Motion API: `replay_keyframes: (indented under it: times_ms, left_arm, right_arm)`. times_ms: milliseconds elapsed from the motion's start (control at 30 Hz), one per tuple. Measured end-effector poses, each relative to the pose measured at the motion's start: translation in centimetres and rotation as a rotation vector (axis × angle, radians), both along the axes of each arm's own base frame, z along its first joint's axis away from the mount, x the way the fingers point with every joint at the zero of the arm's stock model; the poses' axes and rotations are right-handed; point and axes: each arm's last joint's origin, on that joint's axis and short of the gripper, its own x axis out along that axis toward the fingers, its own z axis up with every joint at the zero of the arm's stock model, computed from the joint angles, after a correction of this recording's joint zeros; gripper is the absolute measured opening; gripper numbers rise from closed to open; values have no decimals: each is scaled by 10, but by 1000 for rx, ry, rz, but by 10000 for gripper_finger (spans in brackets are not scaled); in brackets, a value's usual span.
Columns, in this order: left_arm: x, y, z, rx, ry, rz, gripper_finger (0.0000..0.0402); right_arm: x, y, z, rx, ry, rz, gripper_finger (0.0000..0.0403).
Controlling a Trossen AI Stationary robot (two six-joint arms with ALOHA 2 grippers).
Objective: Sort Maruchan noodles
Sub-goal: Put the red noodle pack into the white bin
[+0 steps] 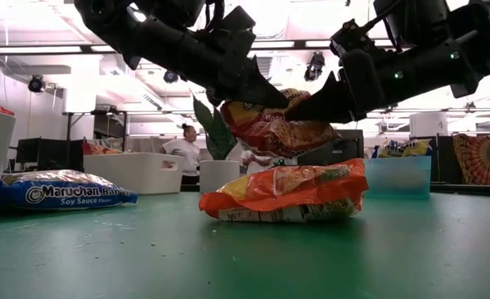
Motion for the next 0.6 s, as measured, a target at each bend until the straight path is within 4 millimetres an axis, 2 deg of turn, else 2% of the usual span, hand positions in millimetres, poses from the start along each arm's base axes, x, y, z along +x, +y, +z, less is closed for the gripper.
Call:
replay_keyframes:
  times_ms: [367, 600]
  left_arm:
    - [0, 0, 0, 1, 5, 0, 37]
    - [-1, 0, 3, 16, 0, 0, 37]
  right_arm:
    - [-2, 0, 7, 48, -28, -15, 198]
    - [-11, -2, 28, 62, -54, -15, 220]
